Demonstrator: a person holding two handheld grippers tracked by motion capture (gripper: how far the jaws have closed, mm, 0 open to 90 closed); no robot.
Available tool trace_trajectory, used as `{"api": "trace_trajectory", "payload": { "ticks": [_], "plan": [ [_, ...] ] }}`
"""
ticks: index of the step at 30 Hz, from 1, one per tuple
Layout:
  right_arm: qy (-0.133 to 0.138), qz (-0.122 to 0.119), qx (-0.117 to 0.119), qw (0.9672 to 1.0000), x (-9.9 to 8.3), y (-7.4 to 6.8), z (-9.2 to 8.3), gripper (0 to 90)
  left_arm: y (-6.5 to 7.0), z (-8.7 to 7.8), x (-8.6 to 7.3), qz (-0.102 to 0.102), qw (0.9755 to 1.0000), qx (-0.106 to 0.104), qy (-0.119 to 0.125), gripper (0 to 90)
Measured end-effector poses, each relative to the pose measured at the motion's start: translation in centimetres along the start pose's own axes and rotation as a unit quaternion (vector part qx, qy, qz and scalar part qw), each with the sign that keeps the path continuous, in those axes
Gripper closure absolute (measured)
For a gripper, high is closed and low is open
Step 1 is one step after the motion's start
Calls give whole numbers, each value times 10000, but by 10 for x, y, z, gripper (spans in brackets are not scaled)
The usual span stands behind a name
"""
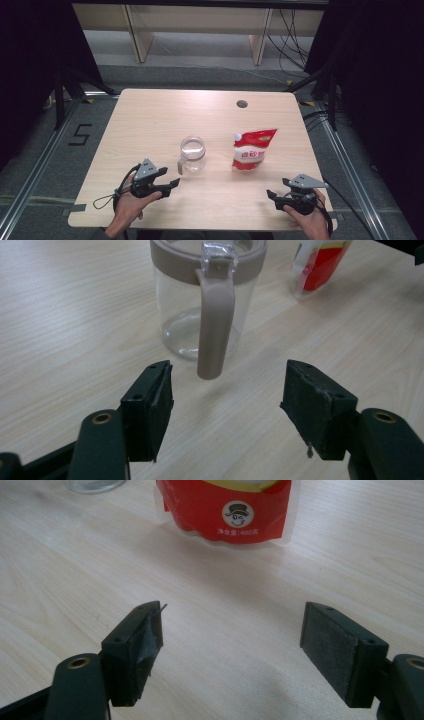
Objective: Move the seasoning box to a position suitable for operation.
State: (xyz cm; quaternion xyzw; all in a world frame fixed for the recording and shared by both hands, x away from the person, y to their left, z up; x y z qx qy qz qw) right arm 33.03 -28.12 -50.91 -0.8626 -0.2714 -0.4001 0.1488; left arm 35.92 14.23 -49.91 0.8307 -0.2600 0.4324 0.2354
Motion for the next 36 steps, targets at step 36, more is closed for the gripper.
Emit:
{"api": "trace_trajectory", "payload": {
  "ticks": [36],
  "plan": [
    [101,-18,0,9999,1,-1,1,265,-1,39,21,391,9992,34,24,723]
  ]
}}
Point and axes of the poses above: each handheld gripper's, and its own axes: z roughly forward along the jaws, x roughly out of its top, y roughly to its right, the point moved 3 cm from there along z, roughly forward along the jaws, and after that the axes turned 2 degrees about -z, right-handed, at the moved point
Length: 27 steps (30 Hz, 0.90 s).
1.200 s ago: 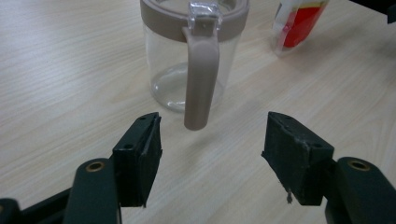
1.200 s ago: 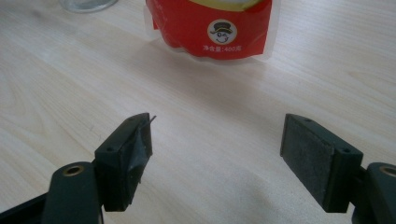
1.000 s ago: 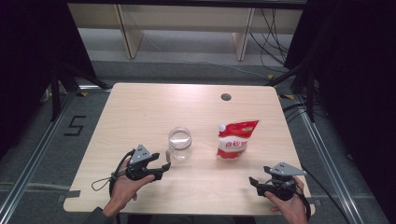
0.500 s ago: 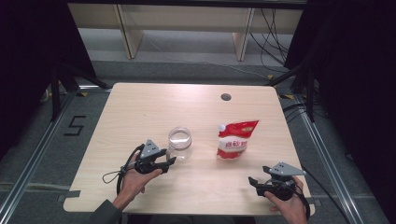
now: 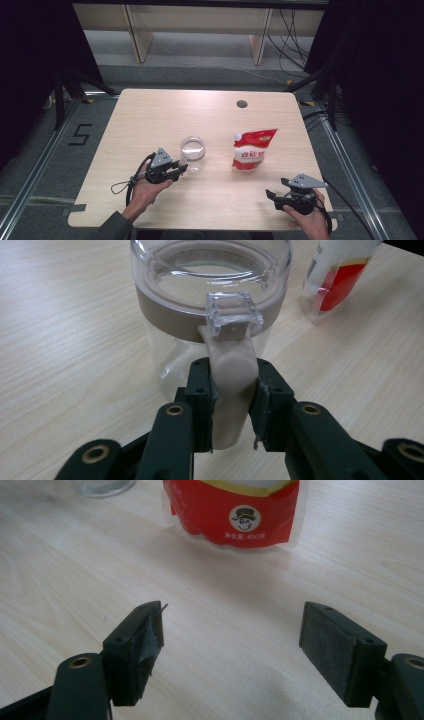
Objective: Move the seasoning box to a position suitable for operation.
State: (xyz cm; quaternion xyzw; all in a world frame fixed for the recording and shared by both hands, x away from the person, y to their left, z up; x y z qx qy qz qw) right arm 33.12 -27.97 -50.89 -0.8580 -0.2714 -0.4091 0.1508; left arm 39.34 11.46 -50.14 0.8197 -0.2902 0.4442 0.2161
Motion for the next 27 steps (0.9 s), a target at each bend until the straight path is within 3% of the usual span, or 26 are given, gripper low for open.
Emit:
{"api": "trace_trajectory", "payload": {
  "ticks": [1,9,16,20,24,27],
  "plan": [
    [-1,-1,1,10000,0,0,0,265,0,-1,0,107,9999,-29,-49,726],
    [33,-61,-27,10000,0,1,0,267,5,-2,-2,168,9996,-241,25,731],
    [26,-84,-16,10000,0,1,0,269,12,-9,-4,387,9981,-479,64,731],
    [44,-105,-26,9999,0,1,1,269,20,-12,-6,586,9959,-680,58,731],
    [20,-141,-37,9999,1,0,1,269,33,-13,-8,570,9942,-913,60,732],
    [27,-172,-76,9998,1,1,0,270,38,-13,-9,770,9904,-1151,24,732]
  ]
}}
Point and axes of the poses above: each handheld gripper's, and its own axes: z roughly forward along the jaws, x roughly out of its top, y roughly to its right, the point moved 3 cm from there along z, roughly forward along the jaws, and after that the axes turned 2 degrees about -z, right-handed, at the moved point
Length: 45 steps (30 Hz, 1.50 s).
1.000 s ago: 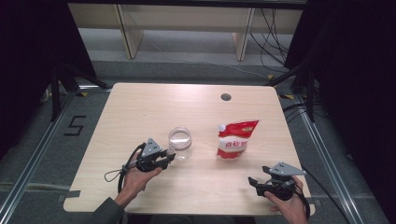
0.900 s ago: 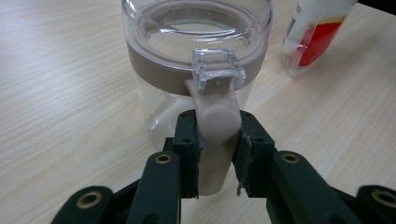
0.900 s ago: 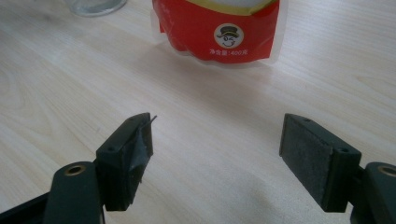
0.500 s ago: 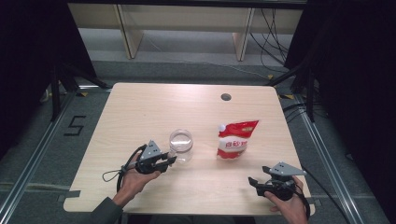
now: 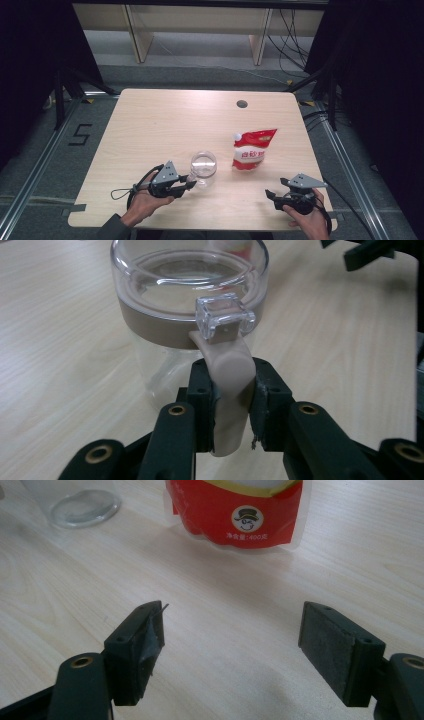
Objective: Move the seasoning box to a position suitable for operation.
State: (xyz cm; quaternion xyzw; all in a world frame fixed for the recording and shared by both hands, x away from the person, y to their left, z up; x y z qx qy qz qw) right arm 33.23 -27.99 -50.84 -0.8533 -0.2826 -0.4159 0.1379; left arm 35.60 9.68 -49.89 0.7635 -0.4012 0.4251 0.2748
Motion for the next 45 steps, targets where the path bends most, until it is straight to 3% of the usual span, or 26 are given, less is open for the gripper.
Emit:
{"api": "trace_trajectory", "payload": {
  "ticks": [2,3,4,5,8,9,10,11,12,13,14,15,16,18,22,24,31,32,33,34,35,39,40,41,42,45],
  "plan": [
    [-2,-3,1,10000,0,0,0,269,6,0,0,29,9999,-96,-34,732],
    [-36,139,41,9999,0,-2,0,270,8,1,1,161,9997,-185,-68,732],
    [-37,147,63,9999,0,-2,1,270,12,2,1,121,9996,-252,-60,732],
    [-44,133,38,9999,0,-2,0,270,13,2,1,237,9991,-358,-60,732],
    [-29,141,68,9999,0,-3,1,270,19,4,0,317,9982,-492,-144,731],
    [-26,130,67,9999,0,-2,1,270,22,5,0,237,9983,-513,-109,731],
    [4,26,60,10000,0,0,2,270,22,5,0,326,9977,-578,-120,731],
    [-79,185,79,9998,-1,-2,1,271,23,6,0,285,9980,-561,-112,731],
    [-105,293,110,9995,-1,-4,0,271,22,6,0,386,9973,-613,-136,730],
    [-89,198,84,9997,-1,-3,1,272,21,6,-1,471,9968,-627,-130,730],
    [-94,202,86,9997,-1,-3,0,273,22,6,-2,322,9974,-636,-146,730],
    [-119,273,80,9995,-1,-4,0,274,21,6,-2,336,9972,-648,-162,729],
    [-85,196,96,9997,-1,-3,1,275,20,6,-1,468,9967,-640,-158,729],
    [-49,37,47,10000,-1,0,2,275,19,5,-1,504,9968,-593,-202,727],
    [-36,42,47,10000,-1,0,2,275,15,4,-2,309,9980,-508,-190,720],
    [-43,24,58,10000,-1,0,2,275,9,2,-2,383,9983,-394,-202,717],
    [-50,-82,60,9999,0,0,2,284,-5,-2,-4,224,9996,-66,-176,706],
    [-72,-9,89,9999,0,-2,2,290,-7,-2,-4,251,9995,-58,-165,706],
    [-40,-69,55,10000,0,-2,2,292,-7,-2,-4,132,9998,-62,-152,708],
    [-54,-102,53,9999,0,-2,2,292,-8,-2,-4,202,9996,-64,-164,710],
    [-130,74,127,9998,0,-5,2,292,-8,-2,-4,193,9996,-50,-179,712],
    [-79,-11,111,9999,0,-5,2,293,-9,-1,-4,213,9996,-13,-195,704],
    [-106,39,126,9999,0,-5,2,292,-8,-2,-5,87,9998,44,-193,685],
    [-90,25,129,9999,0,-5,2,293,-8,-2,-5,111,9998,42,-165,666],
    [-13,-206,42,9998,0,-1,2,292,-9,-3,-4,137,9998,-2,-165,653],
    [-15,-113,147,9998,0,-3,1,292,-4,-8,-5,44,9998,3,-179,580]
  ]
}}
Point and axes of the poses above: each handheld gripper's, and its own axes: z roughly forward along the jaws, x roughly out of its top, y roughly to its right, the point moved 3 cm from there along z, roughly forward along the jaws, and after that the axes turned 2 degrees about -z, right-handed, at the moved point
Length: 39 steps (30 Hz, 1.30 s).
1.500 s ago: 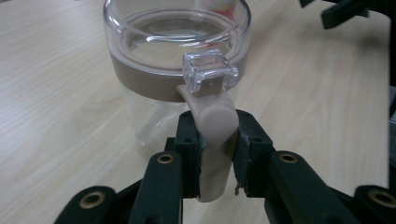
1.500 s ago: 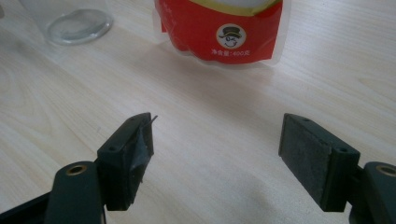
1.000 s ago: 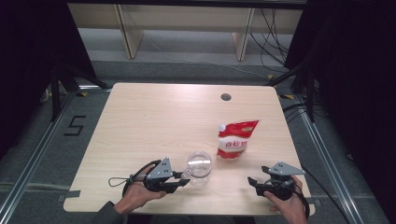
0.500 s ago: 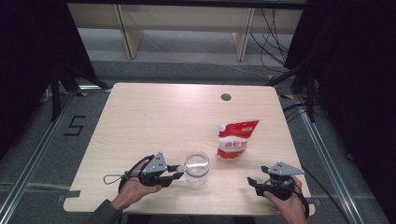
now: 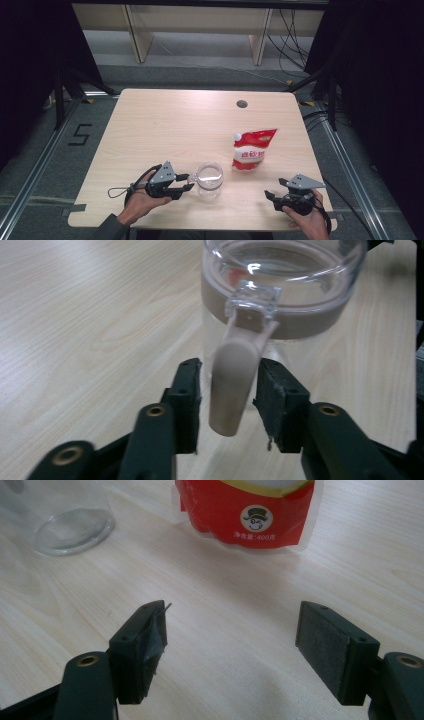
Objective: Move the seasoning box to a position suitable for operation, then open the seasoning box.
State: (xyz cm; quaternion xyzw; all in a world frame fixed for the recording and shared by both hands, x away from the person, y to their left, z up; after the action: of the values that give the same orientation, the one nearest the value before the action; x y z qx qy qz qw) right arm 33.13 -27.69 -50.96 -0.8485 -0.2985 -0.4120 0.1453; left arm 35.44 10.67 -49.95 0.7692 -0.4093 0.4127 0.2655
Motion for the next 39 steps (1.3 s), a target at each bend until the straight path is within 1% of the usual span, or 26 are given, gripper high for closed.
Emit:
{"api": "trace_trajectory", "payload": {
  "ticks": [1,3,5,6,7,8,9,10,13,14,15,16,17,20,23,26,28,30,31,32,33,34,35,37,38,39],
  "plan": [
    [-3,-33,-33,10000,0,1,0,292,1,-2,0,14,10000,-18,-55,554],
    [-19,-19,-59,10000,0,0,0,293,3,-6,-3,-194,9998,-8,31,497],
    [-47,1,60,10000,0,-1,2,300,3,-12,-3,-308,9995,61,82,444],
    [-75,-7,-1,10000,1,-2,1,300,3,-14,-4,-439,9989,28,135,422],
    [-109,-15,18,9999,1,-2,1,300,3,-16,-4,-583,9980,65,216,402],
    [-111,-11,33,9999,1,-3,1,300,2,-20,-5,-555,9982,74,217,384],
    [-91,-45,38,9999,1,-3,1,300,2,-22,-5,-664,9974,109,268,368],
    [-85,-55,37,9999,1,-2,1,300,2,-24,-6,-767,9965,107,303,359],
    [-104,33,12,9999,1,-3,1,300,1,-29,-7,-921,9950,149,367,337],
    [-68,5,1,10000,2,-3,2,300,1,-30,-8,-994,9943,165,352,329],
    [-111,54,27,9999,2,-4,2,300,0,-31,-8,-1060,9934,134,414,323],
    [-124,56,33,9999,2,-5,2,300,0,-32,-8,-1058,9935,185,383,320],
    [-94,-62,28,9999,2,-3,2,300,-1,-33,-8,-1113,9927,220,410,319],
    [-94,-49,22,9999,2,-3,2,300,-2,-35,-8,-1272,9904,262,465,314],
    [-60,-37,3,10000,2,-2,2,300,-3,-36,-8,-1269,9906,241,440,313],
    [-96,-50,23,9999,2,-3,2,300,-2,-36,-7,-1331,9895,162,535,340],
    [-85,-77,18,9999,3,-3,2,300,-2,-37,-6,-1198,9910,193,565,380],
    [3,-190,-13,9998,3,-2,3,299,-2,-38,-5,-1121,9914,265,628,474],
    [4,-218,-6,9998,3,-2,3,300,-2,-38,-4,-1107,9914,193,666,514],
    [-28,-183,23,9998,3,-3,3,300,0,-39,-3,-1143,9907,212,713,553],
    [-41,-161,54,9998,3,-3,3,300,0,-39,-1,-1112,9904,195,796,594],
    [-46,-115,40,9999,3,-4,3,300,0,-41,0,-1052,9912,221,779,631],
    [-38,-123,27,9999,3,-4,3,300,0,-42,2,-991,9911,221,863,662],
    [-52,-101,34,9999,3,-3,3,300,1,-43,5,-1124,9883,245,999,725],
    [-52,-96,13,9999,3,-3,3,300,2,-44,7,-1098,9886,286,993,751],
    [-61,-2,-22,10000,2,-4,1,300,2,-44,9,-1076,9886,287,1014,772]
  ]
}}
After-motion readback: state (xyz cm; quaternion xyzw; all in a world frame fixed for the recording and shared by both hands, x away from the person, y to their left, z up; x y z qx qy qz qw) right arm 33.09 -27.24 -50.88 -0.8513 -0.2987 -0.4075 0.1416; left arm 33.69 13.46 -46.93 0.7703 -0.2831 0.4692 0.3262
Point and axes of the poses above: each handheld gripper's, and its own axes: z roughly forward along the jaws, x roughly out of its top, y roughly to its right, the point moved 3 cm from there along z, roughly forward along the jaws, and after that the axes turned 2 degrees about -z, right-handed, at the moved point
